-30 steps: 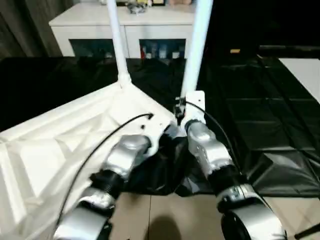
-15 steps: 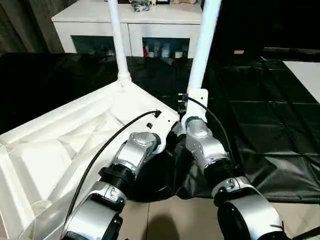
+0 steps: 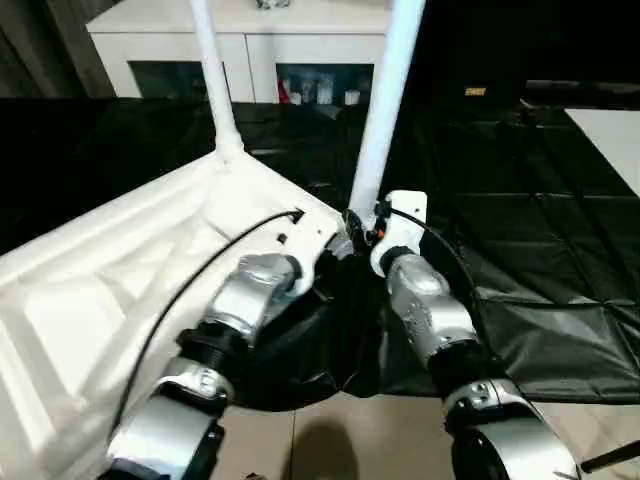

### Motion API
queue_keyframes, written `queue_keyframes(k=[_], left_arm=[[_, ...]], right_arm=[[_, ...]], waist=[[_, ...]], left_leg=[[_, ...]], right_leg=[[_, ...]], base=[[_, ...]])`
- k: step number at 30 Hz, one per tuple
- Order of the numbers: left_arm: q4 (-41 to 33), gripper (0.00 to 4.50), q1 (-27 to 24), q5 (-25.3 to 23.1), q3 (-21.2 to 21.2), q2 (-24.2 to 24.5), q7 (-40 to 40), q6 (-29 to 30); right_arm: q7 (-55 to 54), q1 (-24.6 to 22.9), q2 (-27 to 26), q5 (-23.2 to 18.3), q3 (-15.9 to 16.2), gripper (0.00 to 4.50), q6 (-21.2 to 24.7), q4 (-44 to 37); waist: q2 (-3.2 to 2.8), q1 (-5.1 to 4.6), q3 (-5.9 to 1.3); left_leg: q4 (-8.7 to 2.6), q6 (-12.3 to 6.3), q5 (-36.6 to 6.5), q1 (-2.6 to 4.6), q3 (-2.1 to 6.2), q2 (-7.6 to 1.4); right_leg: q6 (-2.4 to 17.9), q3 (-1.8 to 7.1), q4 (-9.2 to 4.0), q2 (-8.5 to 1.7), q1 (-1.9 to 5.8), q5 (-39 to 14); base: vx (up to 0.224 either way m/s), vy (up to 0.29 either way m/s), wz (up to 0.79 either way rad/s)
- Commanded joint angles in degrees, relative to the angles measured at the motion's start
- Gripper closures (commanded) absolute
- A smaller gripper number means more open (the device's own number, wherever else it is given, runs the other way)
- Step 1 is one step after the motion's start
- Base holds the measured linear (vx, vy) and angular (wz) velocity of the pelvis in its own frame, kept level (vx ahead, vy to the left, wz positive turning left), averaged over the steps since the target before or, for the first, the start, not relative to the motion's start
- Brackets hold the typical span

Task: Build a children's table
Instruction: Rotate leg to tighten

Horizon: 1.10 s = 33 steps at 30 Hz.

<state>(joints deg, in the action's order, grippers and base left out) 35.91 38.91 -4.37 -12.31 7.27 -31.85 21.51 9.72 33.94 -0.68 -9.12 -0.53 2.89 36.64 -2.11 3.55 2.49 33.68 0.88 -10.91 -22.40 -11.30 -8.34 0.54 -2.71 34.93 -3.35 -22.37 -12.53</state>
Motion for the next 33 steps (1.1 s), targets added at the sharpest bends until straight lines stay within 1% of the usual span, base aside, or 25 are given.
queue_keyframes(k=[1,2,3,4,5,7,8,9,10,11,12,13,14,15,16,17,18,20,21,23,25,28,31,33], left_arm=[[-1.49,4.50,-2.37,-0.21,-1.11,3.17,-4.63,-1.16],[-1.76,4.50,-2.59,-0.25,-1.40,3.55,-5.30,-1.34],[-2.29,4.50,-3.07,-0.32,-2.12,4.42,-6.90,-2.42],[-3.60,4.50,-3.95,0.35,-2.80,5.90,-10.14,-2.33],[-4.50,4.50,-4.54,0.85,-3.42,7.05,-13.02,-3.56],[-5.13,4.50,-4.93,1.20,-3.83,7.81,-14.95,-4.40],[-6.51,4.50,-5.66,1.72,-4.69,9.76,-18.76,-5.08],[-7.89,4.50,-6.42,2.27,-5.54,11.50,-22.46,-6.85],[-8.34,4.50,-6.63,2.52,-5.71,11.90,-23.41,-6.93],[-10.66,4.50,-7.65,3.66,-6.64,13.99,-28.08,-7.39],[-10.97,4.50,-7.76,3.80,-6.79,14.30,-28.70,-7.46],[-11.73,4.50,-8.04,4.12,-7.14,15.06,-30.24,-7.65],[-13.47,4.50,-8.63,4.72,-7.88,16.97,-33.81,-7.78],[-14.20,4.50,-8.86,5.21,-8.09,17.66,-35.46,-8.06],[-14.20,4.50,-8.86,5.21,-8.09,17.66,-35.46,-8.06],[-15.56,4.50,-9.19,5.97,-8.38,18.80,-37.69,-7.80],[-15.86,4.50,-9.24,6.09,-8.46,19.08,-38.10,-7.80],[-15.82,4.50,-9.19,5.54,-8.73,19.58,-38.29,-8.86],[-15.55,4.50,-9.20,5.08,-8.84,19.87,-38.35,-9.68],[-15.54,4.50,-9.24,5.01,-8.90,20.02,-38.40,-9.86],[-15.69,4.50,-9.27,5.03,-8.87,20.25,-38.41,-9.96],[-15.64,4.50,-9.23,5.01,-8.69,20.22,-38.22,-10.10],[-15.36,4.50,-9.05,4.91,-8.65,20.24,-37.98,-10.39],[-14.96,4.50,-8.85,4.81,-8.67,20.23,-37.70,-10.77]], right_arm=[[5.75,-2.53,3.41,-0.77,0.87,0.65,1.50,-4.92],[6.91,-3.00,3.96,-0.91,1.21,0.60,1.83,-5.68],[9.60,-3.97,5.32,-1.11,2.08,0.47,2.55,-7.12],[14.96,-5.86,8.68,-0.54,3.79,0.47,3.03,-9.39],[18.46,-6.96,10.95,-0.15,4.85,0.21,3.23,-10.58],[20.78,-7.70,12.42,0.06,5.47,0.16,3.41,-11.43],[25.09,-8.77,15.58,0.59,6.71,0.09,3.40,-12.31],[28.84,-9.75,18.15,0.67,8.00,0.09,3.41,-13.59],[29.66,-9.98,18.70,0.64,8.29,0.09,3.47,-13.94],[34.10,-11.21,21.26,-0.09,9.59,0.09,4.45,-16.12],[34.72,-11.38,21.57,-0.18,9.77,0.09,4.47,-16.47],[36.25,-11.78,22.34,-0.43,10.23,0.09,4.52,-17.31],[40.22,-12.65,24.06,-1.22,11.46,0.09,4.88,-19.45],[41.60,-12.83,24.62,-1.40,11.99,0.09,4.68,-20.05],[41.60,-12.83,24.62,-1.40,11.99,0.09,4.68,-20.05],[43.54,-12.81,25.29,-1.43,12.59,0.09,4.19,-20.69],[44.07,-12.77,25.45,-1.47,12.71,0.09,4.11,-20.82],[45.73,-12.55,25.81,-1.37,13.45,0.09,3.21,-21.20],[46.55,-12.26,25.92,-0.81,14.17,0.09,2.15,-21.27],[46.61,-12.09,25.81,-0.52,14.29,0.09,2.06,-21.20],[47.18,-11.57,25.44,0.02,14.60,0.09,1.27,-20.77],[47.15,-10.84,24.75,0.71,14.89,0.09,-0.27,-19.65],[47.92,-10.13,24.04,0.89,15.29,0.09,-1.18,-18.81],[48.43,-9.77,23.81,1.00,15.69,0.09,-1.69,-18.09]], waist=[[0.29,0.40,-3.53],[0.16,0.41,-3.56],[-0.01,0.28,-3.55],[-0.12,0.17,-3.52],[-0.38,0.35,-3.45],[-0.21,0.20,-3.34],[-0.48,0.15,-3.33],[-0.26,0.40,-3.25],[-0.20,0.33,-3.22],[-0.30,0.41,-3.20],[-0.56,0.50,-3.15],[-0.50,0.47,-3.14],[-0.51,0.65,-3.16],[-0.72,0.81,-3.04],[-0.69,0.86,-3.02],[-0.78,1.05,-3.04],[-0.87,1.33,-2.97],[-0.90,1.57,-2.99],[-0.77,1.59,-3.06],[-0.90,1.59,-3.12],[-0.84,1.56,-3.22],[-0.74,1.55,-3.36],[-0.63,1.59,-3.38],[-0.70,1.61,-3.43]], left_leg=[[-3.43,-8.54,-3.27,0.93,2.71,-5.55],[-3.42,-8.68,-3.27,0.93,2.73,-5.53],[-3.51,-8.19,-4.65,1.04,2.75,-5.65],[-3.53,-7.84,-4.93,1.08,2.72,-5.64],[-3.56,-7.24,-5.75,1.18,2.82,-5.76],[-3.67,-6.54,-6.73,1.29,2.73,-5.75],[-3.62,-6.10,-7.55,1.27,2.65,-5.68],[-3.62,-6.08,-8.12,1.26,2.71,-5.68],[-3.60,-6.10,-8.00,1.23,2.63,-5.71],[-3.55,-5.97,-8.23,1.30,2.58,-5.64],[-3.57,-6.10,-7.79,1.20,2.60,-5.76],[-3.59,-6.16,-7.95,1.25,2.56,-5.77],[-3.50,-6.27,-8.13,1.36,2.51,-5.78],[-3.51,-6.43,-8.26,1.26,2.49,-5.85],[-3.52,-6.40,-8.56,1.31,2.45,-5.84],[-3.52,-5.93,-9.08,1.49,2.44,-5.86],[-3.57,-5.47,-9.36,1.63,2.40,-5.91],[-3.56,-4.85,-9.53,1.70,2.40,-5.89],[-3.56,-4.63,-9.15,1.64,2.44,-5.90],[-3.53,-4.74,-8.36,1.54,2.52,-5.86],[-3.41,-4.87,-7.97,1.54,2.48,-5.80],[-3.16,-5.52,-6.66,1.40,2.45,-5.65],[-3.04,-5.90,-6.66,1.34,2.42,-5.58],[-2.99,-5.92,-6.64,1.36,2.47,-5.61]], right_leg=[[13.88,3.02,-3.04,-6.28,2.76,8.34],[14.05,2.98,-2.98,-6.23,2.79,8.42],[14.49,2.93,-3.13,-6.17,2.68,6.84],[14.73,2.92,-3.11,-6.10,2.66,6.45],[14.82,2.90,-3.19,-6.15,2.72,5.24],[15.19,2.95,-3.29,-5.97,2.66,4.72],[15.71,3.01,-3.35,-6.12,2.65,4.21],[15.40,3.02,-3.53,-6.13,2.83,3.45],[15.46,3.11,-3.41,-6.20,2.83,3.59],[15.87,3.06,-3.46,-6.21,2.86,3.16],[15.88,3.09,-3.28,-6.14,2.81,3.53],[16.10,3.03,-3.32,-6.09,2.78,3.41],[16.34,2.98,-3.25,-5.99,2.77,3.24],[16.26,3.03,-3.25,-6.06,2.64,2.25],[16.26,3.02,-3.36,-6.06,2.59,1.62],[16.38,3.01,-3.44,-6.09,2.50,0.20],[16.28,3.04,-3.53,-5.96,2.31,-1.04],[16.12,3.07,-3.55,-5.99,2.30,-1.56],[16.03,3.03,-3.38,-5.94,2.35,-0.96],[16.03,3.00,-3.17,-5.99,2.40,0.21],[16.20,2.95,-3.04,-6.02,2.44,1.12],[16.41,2.92,-2.75,-6.02,2.52,3.03],[16.45,2.91,-2.77,-6.06,2.57,2.86],[16.39,2.85,-2.74,-6.02,2.56,2.39]], base=[[0.000,0.000,0.00],[0.000,0.000,0.00],[0.000,0.000,0.00],[0.000,0.000,0.00],[0.000,0.000,0.00],[0.000,0.000,0.00],[0.000,0.000,0.00],[0.000,0.000,0.00],[0.000,0.000,0.00],[0.000,0.000,0.00],[0.000,0.000,0.00],[0.000,0.000,0.00],[0.000,0.000,0.00],[0.000,0.000,0.00],[0.000,0.000,0.00],[0.000,0.000,0.00],[0.000,0.000,0.00],[0.000,0.000,0.00],[0.000,0.000,0.00],[0.000,0.000,0.00],[0.000,0.000,0.00],[0.000,0.000,0.00],[0.000,0.000,0.00],[0.000,0.000,0.00]])
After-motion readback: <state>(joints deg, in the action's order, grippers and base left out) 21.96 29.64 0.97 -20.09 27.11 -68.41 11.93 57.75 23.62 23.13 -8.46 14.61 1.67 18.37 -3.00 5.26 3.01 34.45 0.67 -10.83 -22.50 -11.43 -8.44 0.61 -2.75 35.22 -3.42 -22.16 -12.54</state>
